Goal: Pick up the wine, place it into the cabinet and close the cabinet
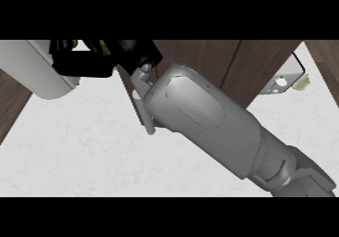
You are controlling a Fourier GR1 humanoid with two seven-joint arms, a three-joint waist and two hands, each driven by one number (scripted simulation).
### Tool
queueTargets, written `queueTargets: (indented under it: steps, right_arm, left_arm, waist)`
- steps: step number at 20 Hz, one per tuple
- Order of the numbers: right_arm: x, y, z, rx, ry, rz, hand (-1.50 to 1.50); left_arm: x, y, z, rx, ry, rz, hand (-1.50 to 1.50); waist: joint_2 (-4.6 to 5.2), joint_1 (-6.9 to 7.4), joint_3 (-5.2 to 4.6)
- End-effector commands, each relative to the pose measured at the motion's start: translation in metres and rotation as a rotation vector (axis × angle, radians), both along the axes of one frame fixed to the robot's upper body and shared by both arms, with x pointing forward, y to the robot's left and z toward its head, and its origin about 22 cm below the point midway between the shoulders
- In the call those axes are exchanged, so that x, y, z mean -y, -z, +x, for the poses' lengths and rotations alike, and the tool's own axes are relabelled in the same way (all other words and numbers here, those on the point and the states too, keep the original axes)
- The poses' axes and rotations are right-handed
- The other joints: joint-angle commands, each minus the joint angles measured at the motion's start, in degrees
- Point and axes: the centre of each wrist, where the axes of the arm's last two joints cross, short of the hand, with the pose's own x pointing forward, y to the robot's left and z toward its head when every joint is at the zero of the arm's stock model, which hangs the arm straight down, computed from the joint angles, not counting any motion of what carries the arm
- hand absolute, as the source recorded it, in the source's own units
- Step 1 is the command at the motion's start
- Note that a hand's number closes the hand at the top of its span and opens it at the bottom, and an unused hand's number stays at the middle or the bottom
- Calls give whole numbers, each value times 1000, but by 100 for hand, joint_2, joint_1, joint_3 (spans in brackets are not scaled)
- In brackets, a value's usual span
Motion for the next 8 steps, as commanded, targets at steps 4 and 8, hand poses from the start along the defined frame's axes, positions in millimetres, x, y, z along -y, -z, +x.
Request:
queueTargets:
  steps: [4, 8]
  right_arm:
    - [70, 47, 58, -79, 282, -79, 150]
    - [76, 47, 60, -57, 281, -65, 150]
  left_arm:
    - [6, -9, 3, 19, 10, 17, 150]
    - [7, -4, 1, -9, 10, 9, 150]
  waist:
    - [415, -129, 78]
    - [412, -125, 73]
